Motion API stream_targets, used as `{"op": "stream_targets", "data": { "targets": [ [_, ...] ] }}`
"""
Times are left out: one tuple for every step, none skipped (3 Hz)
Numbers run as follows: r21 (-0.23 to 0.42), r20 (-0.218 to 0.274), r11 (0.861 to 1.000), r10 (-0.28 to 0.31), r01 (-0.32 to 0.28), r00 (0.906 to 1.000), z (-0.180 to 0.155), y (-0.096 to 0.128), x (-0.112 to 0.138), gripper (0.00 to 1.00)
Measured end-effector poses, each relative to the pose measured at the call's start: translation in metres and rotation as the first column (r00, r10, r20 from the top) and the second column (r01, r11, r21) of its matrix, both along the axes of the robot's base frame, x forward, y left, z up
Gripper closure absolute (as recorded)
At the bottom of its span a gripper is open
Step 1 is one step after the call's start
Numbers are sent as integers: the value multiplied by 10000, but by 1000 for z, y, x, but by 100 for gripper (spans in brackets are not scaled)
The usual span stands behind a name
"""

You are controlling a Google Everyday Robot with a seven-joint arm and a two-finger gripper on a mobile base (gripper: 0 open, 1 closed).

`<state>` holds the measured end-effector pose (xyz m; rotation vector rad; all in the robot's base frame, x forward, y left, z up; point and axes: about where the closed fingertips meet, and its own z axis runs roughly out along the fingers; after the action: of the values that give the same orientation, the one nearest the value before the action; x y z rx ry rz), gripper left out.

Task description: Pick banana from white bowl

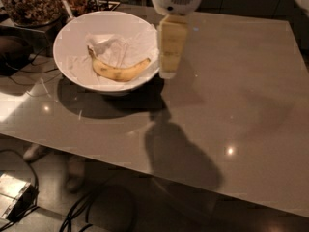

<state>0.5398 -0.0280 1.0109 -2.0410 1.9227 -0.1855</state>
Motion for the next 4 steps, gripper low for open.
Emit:
{"op": "stream_targets", "data": {
  "targets": [
    [-45, -374, 9986, 528, -530, 9979, -9, 31, 33, 0],
    [-123, -576, 9977, 652, -660, 9962, -22, 57, 58, 0],
    [15, -981, 9979, 643, -644, 9931, -40, 81, 76, 0],
    [231, -1436, 9979, 638, -611, 9876, -59, 99, 90, 16]
  ]
}}
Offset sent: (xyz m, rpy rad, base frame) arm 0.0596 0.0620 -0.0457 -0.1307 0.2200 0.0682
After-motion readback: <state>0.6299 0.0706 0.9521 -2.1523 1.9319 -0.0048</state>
